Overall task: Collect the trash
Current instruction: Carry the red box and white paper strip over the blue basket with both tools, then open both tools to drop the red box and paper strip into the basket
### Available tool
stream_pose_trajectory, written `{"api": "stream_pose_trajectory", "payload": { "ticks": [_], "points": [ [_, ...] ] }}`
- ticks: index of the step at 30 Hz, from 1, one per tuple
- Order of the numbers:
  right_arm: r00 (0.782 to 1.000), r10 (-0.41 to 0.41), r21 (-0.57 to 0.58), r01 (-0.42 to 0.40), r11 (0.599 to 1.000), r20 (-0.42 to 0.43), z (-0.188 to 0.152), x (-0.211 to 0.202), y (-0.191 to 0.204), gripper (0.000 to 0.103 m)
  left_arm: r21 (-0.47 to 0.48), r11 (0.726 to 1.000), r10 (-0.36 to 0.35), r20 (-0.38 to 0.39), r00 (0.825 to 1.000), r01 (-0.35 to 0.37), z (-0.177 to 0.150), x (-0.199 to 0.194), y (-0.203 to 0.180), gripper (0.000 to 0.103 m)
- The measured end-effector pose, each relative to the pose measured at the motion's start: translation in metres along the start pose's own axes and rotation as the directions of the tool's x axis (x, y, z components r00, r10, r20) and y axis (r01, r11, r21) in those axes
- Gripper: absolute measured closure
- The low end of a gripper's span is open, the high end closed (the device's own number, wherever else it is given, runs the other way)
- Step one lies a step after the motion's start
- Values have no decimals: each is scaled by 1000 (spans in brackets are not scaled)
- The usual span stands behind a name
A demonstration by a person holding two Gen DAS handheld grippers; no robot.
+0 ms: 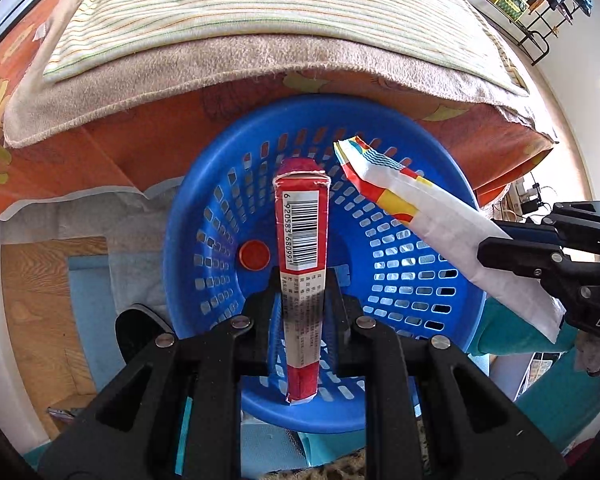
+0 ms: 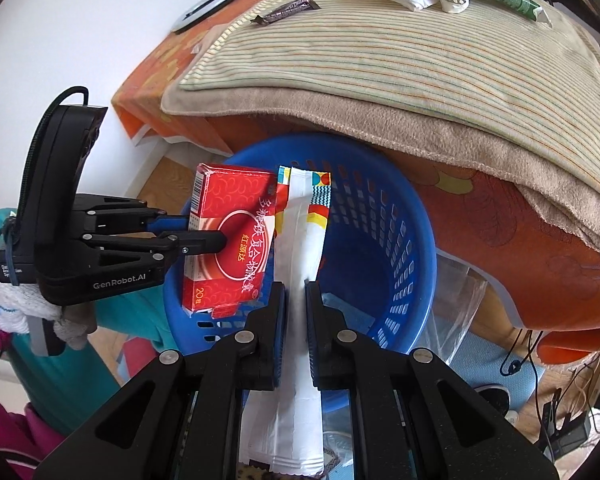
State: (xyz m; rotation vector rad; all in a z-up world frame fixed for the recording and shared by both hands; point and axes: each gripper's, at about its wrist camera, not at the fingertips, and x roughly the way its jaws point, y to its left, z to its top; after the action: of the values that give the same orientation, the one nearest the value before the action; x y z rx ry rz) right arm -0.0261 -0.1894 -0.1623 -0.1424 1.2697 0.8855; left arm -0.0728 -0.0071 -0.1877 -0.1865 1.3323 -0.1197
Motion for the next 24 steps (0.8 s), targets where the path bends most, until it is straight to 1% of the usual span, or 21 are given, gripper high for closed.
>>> {"api": "stream_pose_trajectory", "payload": {
  "ticks": [2, 4, 7, 8, 11, 12, 13, 14, 15, 16, 24],
  "points": [
    [1000, -2, 5, 2, 1000, -2, 0, 2, 1, 94, 2, 1000, 6, -3, 1000, -6, 0, 1, -1, 86],
    [1000, -2, 8, 2, 1000, -7, 1, 4, 1, 91, 4, 1000, 12, -3, 1000, -12, 1, 1, -2, 86],
    [1000, -4, 8, 4, 1000, -13, 1, 6, 2, 91, 12, 1000, 21, -7, 1000, -21, 1, 2, -4, 86],
    [1000, -9, 7, 9, 1000, -13, 1, 7, 2, 91, 14, 1000, 25, -9, 1000, -25, 1, 2, -4, 83],
    [1000, -19, 7, 19, 1000, -12, 2, 7, 3, 90, 21, 999, 32, -14, 999, -32, 1, 3, -6, 82],
    [1000, -23, 9, 23, 1000, -13, 2, 7, 2, 87, 22, 999, 34, -14, 999, -34, 1, 3, -5, 82],
    [1000, -27, 13, 27, 1000, -12, 2, 7, 2, 81, 21, 999, 35, -15, 999, -35, 1, 4, -5, 82],
    [1000, -30, 18, 30, 999, -9, 2, 7, 1, 77, 19, 999, 35, -15, 999, -35, 1, 4, -4, 82],
    [1000, -30, 22, 31, 999, -5, 2, 7, 0, 70, 17, 999, 35, -15, 999, -35, 2, 3, -4, 81],
    [999, -32, 26, 32, 999, -1, 2, 6, -1, 68, 14, 999, 35, -15, 999, -35, 2, 3, -3, 81],
    [999, -41, 32, 40, 999, 8, 3, 4, -3, 68, 17, 999, 41, -5, 999, -41, 3, -1, -3, 81]
  ]
}}
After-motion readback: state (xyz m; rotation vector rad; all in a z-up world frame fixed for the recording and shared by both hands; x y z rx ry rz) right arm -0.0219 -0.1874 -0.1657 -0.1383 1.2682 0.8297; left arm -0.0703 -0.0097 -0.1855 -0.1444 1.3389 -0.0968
